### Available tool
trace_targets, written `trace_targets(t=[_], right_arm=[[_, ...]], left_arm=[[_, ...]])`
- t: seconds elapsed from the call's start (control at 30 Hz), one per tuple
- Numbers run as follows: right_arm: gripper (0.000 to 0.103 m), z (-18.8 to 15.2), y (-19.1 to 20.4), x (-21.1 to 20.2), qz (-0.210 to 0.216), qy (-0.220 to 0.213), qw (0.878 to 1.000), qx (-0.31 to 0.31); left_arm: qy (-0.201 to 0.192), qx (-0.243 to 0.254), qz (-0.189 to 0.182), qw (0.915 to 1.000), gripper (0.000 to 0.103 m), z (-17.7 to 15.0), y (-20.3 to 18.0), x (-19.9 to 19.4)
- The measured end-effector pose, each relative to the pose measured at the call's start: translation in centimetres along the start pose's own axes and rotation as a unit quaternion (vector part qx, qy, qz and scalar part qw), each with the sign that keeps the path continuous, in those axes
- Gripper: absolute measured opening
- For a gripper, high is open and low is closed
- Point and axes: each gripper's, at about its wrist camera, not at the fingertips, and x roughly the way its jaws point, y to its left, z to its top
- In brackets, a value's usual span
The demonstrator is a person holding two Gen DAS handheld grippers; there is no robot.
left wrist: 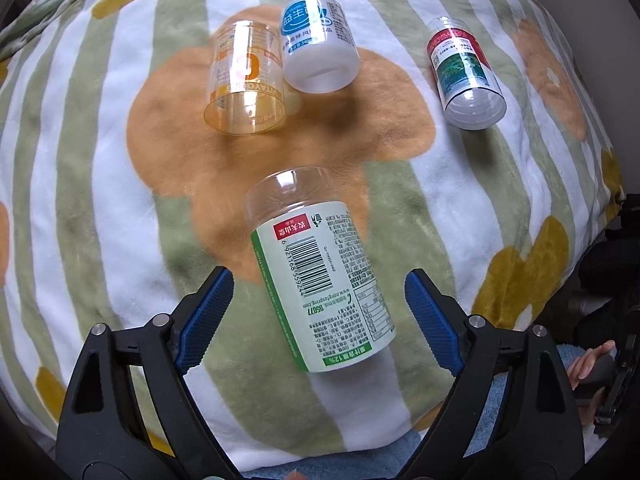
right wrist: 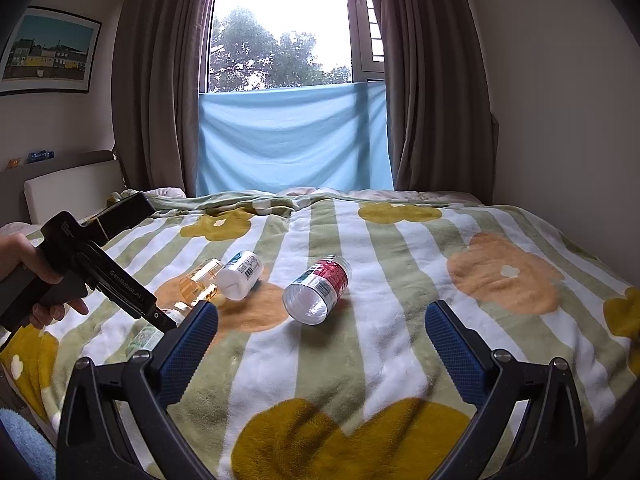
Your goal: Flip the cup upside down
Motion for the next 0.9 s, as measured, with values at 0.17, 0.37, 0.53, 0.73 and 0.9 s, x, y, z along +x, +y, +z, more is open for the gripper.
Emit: trace_targets(t=[0.17, 0.37, 0.53, 0.73, 0.9], right_arm=[[0.103, -0.2, 0.3, 0.3, 0.006, 0.011, 1.0, -0.008], [0.103, 2.5, 1.5, 0.1, 0.07, 0.035, 0.997, -0.014], [0.103, 7.3, 5.2, 0.9, 0.105, 0.081, 0.99, -0.051], [0.103, 11.4, 9.7, 4.6, 0.162, 0.182, 0.968, -0.065], [0.103, 10.7, 12.4, 9.9, 0.187, 0.289, 0.938, -0.047]], left_arm=[[-0.046, -0.004, 0.017, 0.9988, 0.087, -0.8, 0.3, -1.5], [-0.139, -0.051, 0.02, 0.9889, 0.096, -5.1, 2.2, -6.3], [-0.215, -0.098, 0.042, 0.9708, 0.101, -9.5, 4.4, -9.8], [-0.279, -0.129, 0.053, 0.9499, 0.102, -14.1, 5.8, -11.9], [-0.279, -0.132, 0.045, 0.9501, 0.103, -15.7, 6.1, -11.1]])
